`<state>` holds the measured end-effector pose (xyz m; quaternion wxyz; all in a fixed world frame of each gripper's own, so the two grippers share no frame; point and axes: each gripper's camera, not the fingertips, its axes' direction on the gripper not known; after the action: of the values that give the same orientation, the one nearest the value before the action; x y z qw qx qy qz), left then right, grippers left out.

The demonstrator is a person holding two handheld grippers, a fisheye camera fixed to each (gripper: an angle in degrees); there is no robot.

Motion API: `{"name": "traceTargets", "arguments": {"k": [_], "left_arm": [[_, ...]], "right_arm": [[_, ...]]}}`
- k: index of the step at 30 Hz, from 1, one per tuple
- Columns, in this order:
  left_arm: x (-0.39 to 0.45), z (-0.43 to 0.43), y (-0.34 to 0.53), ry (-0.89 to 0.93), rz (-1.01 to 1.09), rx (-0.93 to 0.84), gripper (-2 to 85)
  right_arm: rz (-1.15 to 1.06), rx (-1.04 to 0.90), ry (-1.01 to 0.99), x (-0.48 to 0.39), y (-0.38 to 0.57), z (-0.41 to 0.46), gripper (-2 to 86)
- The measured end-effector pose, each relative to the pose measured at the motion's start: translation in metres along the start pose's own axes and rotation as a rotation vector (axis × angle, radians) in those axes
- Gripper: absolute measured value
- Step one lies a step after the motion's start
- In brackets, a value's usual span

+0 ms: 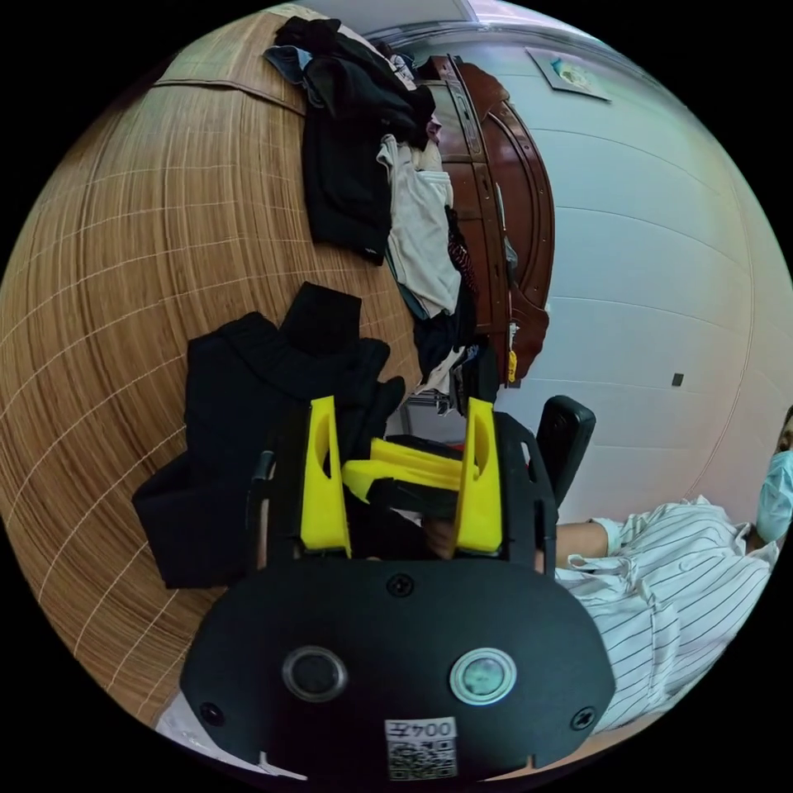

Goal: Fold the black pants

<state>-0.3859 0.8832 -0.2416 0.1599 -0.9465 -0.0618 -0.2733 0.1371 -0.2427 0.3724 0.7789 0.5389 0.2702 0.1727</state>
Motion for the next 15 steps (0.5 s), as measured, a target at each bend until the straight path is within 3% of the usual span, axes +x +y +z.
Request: {"name": "traceTargets", "arguments": {"k": [10, 15], "left_arm": [[-0.044, 0.047, -0.075, -0.125, -0.064, -0.08, 14.1], [-0.08, 0.109, -0.091, -0.207, -0.241, -0.167, 9.7]], "right_arm": [[-0.232, 0.0, 0.137, -0.055, -0.075, 0.015, 5.2], [-0.315, -0.025, 0.193, -0.087, -0.101, 0.027, 4.6]]}}
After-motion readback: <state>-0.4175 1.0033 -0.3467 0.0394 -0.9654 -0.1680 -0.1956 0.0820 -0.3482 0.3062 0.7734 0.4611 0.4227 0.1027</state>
